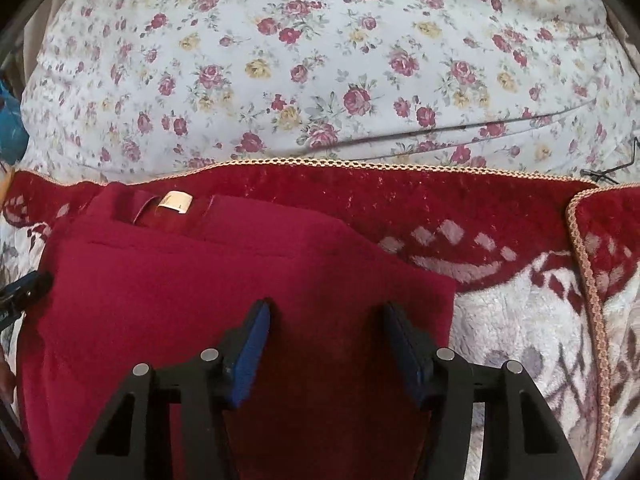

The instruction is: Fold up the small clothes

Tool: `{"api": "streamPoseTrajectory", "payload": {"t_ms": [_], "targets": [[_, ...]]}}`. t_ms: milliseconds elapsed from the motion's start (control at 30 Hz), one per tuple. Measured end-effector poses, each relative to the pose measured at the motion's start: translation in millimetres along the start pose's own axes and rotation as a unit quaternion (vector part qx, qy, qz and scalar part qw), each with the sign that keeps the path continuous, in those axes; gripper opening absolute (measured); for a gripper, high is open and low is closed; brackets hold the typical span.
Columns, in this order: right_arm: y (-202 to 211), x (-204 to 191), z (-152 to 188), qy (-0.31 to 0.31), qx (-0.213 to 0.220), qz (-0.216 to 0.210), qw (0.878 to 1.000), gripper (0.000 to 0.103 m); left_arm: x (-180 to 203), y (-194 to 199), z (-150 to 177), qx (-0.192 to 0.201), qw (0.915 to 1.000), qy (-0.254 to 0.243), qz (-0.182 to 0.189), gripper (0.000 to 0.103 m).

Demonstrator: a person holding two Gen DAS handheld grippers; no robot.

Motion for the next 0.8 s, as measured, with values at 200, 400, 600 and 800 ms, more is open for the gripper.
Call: {"api": "streamPoseTrajectory", "payload": {"t_ms": [200, 400, 600, 800], "targets": [[35.3, -6.8, 15.2, -0.012, 0.011, -0.022, 1.0, 0.057, -10.1, 31.2, 14.1, 0.006, 0.9999, -0.007, 0.008, 0.052], [48.3, 8.5, 58.4, 0.003, -0.02, 0.015, 1.0, 0.057, -28.6, 57.0, 47.0, -0.002, 0.9998, -0.018, 0.008, 0.052], [72.7, 11.8, 76.3, -0.032, -0.012, -0.024, 0.999, 0.057, -43.4, 84.7, 87.9, -0.006, 0.9995, -0.032, 0.008, 0.052], [116.0, -22.2, 122.7, -0.003, -0.025, -0.065, 0.998, 0.057, -53.3, 111.3, 127.5, -0.015, 0.999, -0.036, 0.023, 0.052]]}}
Point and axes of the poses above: each gripper's, at about its wrist camera, not at the fingertips, and y roughly against the way its jaws point, x to its right, z to its underside, the point moved 10 cm from there along -y, roughly the way its jaws point, and after that the axes turned 12 degrees about -z, right-handed, at the moved point
